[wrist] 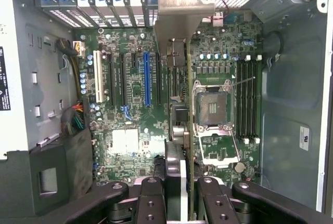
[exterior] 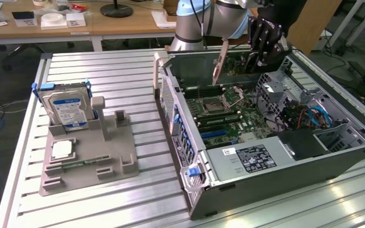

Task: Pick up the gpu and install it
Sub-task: 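Insert the gpu into the slot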

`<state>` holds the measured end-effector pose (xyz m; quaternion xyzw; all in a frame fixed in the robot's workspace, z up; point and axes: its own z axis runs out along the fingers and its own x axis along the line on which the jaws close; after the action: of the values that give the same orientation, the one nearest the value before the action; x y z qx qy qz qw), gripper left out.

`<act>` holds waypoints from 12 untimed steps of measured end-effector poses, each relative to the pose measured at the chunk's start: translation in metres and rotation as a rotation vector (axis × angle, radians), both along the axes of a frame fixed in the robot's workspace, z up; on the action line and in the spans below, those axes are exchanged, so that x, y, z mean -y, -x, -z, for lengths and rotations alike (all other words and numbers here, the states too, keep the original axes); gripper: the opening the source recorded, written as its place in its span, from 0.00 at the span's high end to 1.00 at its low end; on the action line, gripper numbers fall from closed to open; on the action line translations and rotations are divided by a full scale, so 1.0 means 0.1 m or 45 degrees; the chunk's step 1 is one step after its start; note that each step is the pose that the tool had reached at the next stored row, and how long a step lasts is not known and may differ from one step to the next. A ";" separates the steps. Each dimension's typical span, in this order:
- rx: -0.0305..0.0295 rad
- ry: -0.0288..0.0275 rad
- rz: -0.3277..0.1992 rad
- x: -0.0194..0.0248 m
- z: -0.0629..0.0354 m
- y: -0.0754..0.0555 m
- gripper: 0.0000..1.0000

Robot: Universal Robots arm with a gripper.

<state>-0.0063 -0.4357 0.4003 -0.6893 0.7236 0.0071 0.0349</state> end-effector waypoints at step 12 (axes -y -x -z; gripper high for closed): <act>-0.0063 0.0002 0.000 0.011 0.070 0.00 0.72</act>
<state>-0.0064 -0.4368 0.3933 -0.6893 0.7236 0.0088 0.0331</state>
